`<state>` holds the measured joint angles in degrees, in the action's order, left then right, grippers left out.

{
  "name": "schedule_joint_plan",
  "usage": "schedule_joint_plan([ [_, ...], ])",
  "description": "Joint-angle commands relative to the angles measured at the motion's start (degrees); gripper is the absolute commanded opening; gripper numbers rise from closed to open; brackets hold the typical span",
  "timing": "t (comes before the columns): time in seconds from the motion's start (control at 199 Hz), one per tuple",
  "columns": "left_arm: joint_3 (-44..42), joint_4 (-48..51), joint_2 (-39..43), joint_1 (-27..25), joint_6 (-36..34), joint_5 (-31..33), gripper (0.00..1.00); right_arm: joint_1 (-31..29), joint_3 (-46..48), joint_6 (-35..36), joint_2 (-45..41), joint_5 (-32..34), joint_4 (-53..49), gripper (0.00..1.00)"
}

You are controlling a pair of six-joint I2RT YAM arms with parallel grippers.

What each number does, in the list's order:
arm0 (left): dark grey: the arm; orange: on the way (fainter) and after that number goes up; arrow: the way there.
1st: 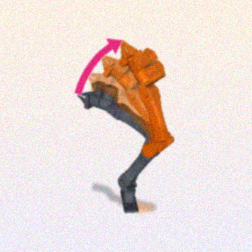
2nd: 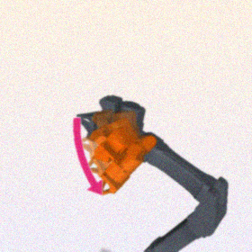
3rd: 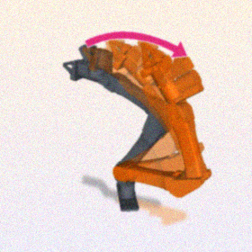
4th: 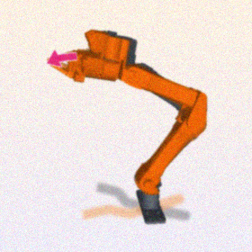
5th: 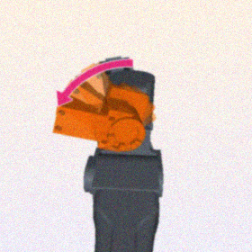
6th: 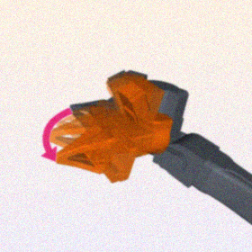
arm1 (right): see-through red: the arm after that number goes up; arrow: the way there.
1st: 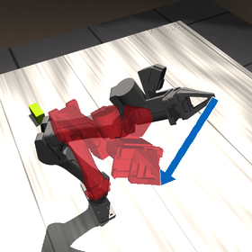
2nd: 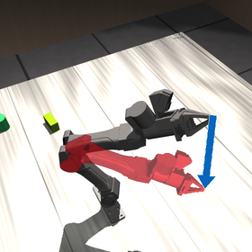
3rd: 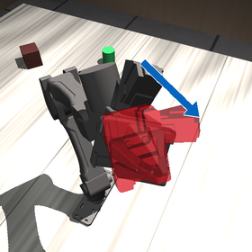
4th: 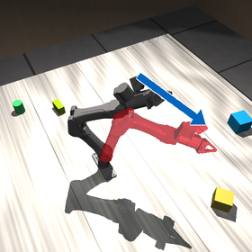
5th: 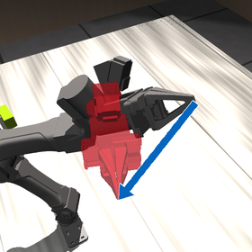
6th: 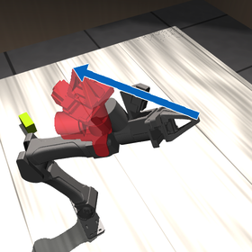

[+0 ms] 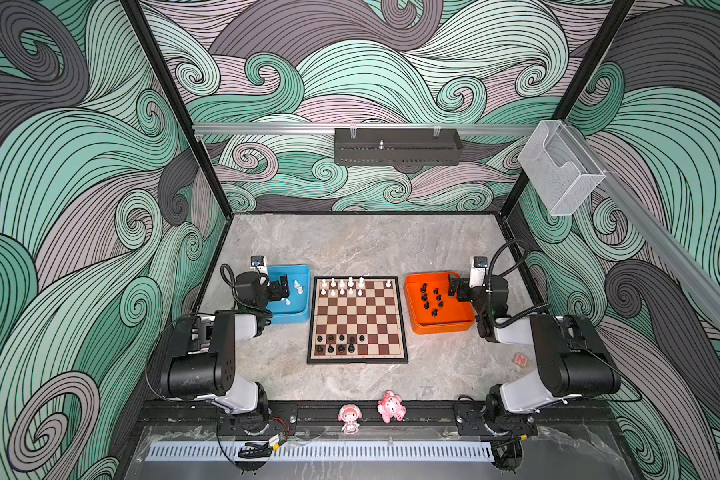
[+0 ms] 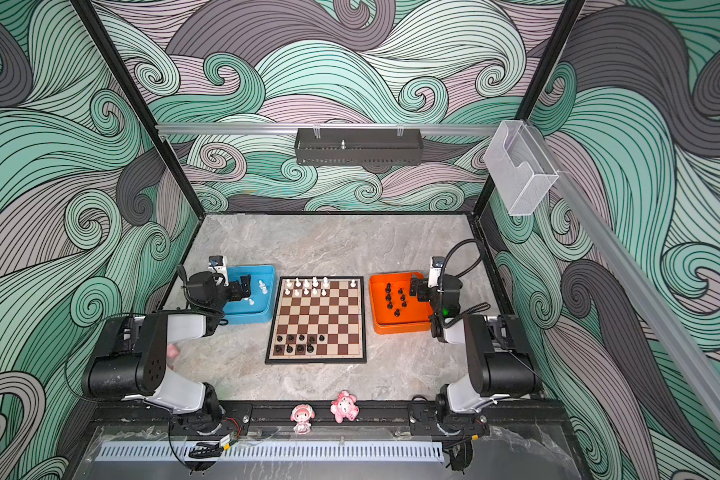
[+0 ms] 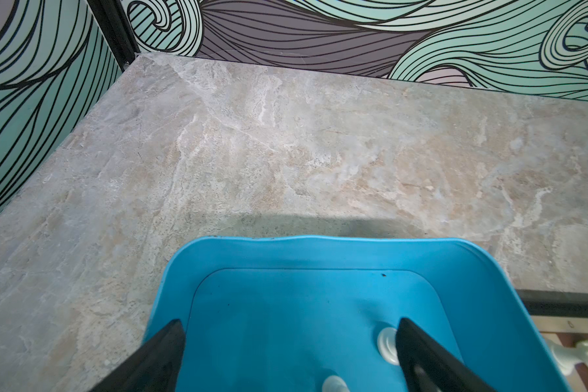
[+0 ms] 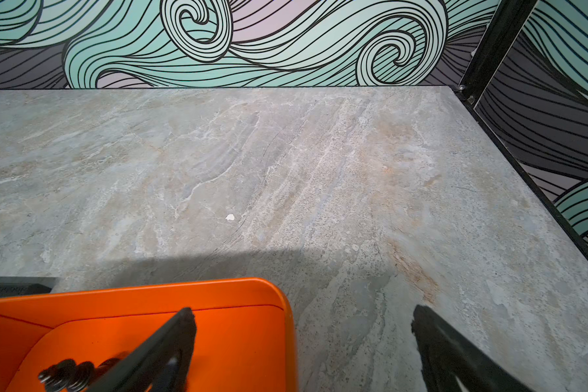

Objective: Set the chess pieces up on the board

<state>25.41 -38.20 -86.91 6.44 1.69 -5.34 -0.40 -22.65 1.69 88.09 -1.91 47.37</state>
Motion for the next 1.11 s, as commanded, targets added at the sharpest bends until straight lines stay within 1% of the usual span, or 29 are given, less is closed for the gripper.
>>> schedule_joint_plan([
  [0.0, 1.7, 0.3, -0.7, -0.4, 0.0, 0.5, 0.99, 0.1, -0.9, 0.0, 0.2, -0.3, 0.6, 0.99],
  [0.543, 1.7, 0.4, -0.3, -0.4, 0.0, 0.7, 0.99, 0.3, -0.7, -0.1, 0.0, -0.4, 0.8, 0.99],
  [0.603, 2.8, 2.8, 0.3, -0.4, 0.1, 0.7, 0.99, 0.5, -1.0, -0.7, -0.1, -0.2, 0.5, 0.99],
  [0.674, 4.2, 5.8, 1.1, -0.5, -0.2, 0.2, 0.99, 0.7, -2.1, -1.1, -1.5, 0.4, -3.0, 0.99],
  [0.779, 7.1, 12.7, 3.1, -0.5, -0.4, -0.1, 0.99, 1.1, -2.5, -2.3, -2.9, 1.6, -4.6, 0.99],
  [0.865, 8.1, 15.9, 5.0, -0.5, 0.7, 0.9, 0.99, 1.7, -3.4, -2.8, -4.7, 1.3, -7.8, 0.99],
  [0.965, 10.6, 22.7, 10.5, -0.5, 3.3, 3.3, 0.99, 1.8, -4.4, -2.4, -8.4, 0.6, -12.5, 0.99],
  [1.101, 16.2, 33.6, 16.0, -0.4, 4.7, 3.4, 0.99, 1.7, -6.6, -3.6, -16.2, -0.2, -20.7, 0.99],
])
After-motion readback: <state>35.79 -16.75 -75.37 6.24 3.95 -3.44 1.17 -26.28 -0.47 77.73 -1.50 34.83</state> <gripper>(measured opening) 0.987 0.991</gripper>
